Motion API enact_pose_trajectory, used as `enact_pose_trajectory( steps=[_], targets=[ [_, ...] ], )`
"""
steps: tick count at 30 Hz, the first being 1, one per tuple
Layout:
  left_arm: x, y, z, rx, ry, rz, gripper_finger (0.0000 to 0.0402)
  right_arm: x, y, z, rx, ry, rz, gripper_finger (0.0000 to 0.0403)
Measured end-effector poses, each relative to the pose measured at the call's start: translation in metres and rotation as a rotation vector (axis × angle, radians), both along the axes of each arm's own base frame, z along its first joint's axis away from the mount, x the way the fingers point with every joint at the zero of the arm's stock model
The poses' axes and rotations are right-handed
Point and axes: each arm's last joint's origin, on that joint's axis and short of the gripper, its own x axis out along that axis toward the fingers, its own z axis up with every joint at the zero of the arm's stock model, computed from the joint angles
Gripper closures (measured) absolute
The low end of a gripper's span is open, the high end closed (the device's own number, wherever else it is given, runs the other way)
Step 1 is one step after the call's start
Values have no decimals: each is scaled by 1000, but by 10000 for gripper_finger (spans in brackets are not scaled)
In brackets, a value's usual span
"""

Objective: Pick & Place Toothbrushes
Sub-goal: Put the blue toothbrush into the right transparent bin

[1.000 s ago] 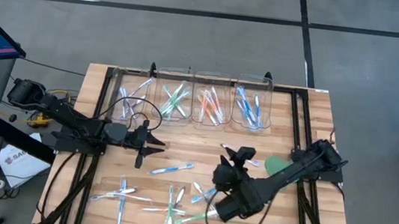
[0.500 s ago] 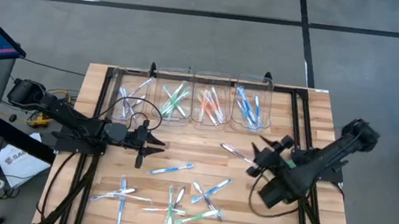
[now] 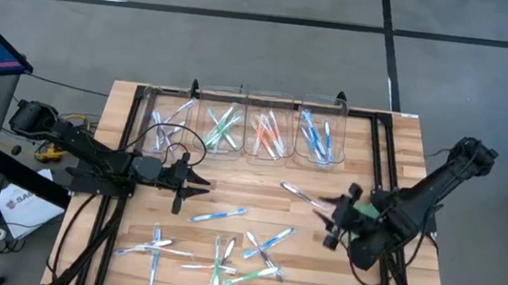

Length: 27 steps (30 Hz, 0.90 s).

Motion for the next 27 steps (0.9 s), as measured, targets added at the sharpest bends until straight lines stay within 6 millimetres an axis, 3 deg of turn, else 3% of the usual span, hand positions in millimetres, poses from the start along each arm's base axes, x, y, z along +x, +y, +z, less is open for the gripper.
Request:
enact_pose_trajectory(
  steps=[3, 8, 12, 19, 27],
  targets=[
    [0, 0, 0, 0, -1, 0, 302, 8, 11, 1, 18, 18, 117, 240],
    [0, 0, 0, 0, -2, 0, 302, 21, 21, -3, -110, 43, 216, 240],
    [0, 0, 0, 0, -3, 0, 302, 29, 19, -9, -188, 91, 224, 240],
    [0, 0, 0, 7, -2, -1, 302, 43, 8, -12, -179, 87, 155, 240],
    [1, 9, 2, 320, 2, 55, 302, 43, 10, -10, -114, 45, 131, 240]
  ],
)
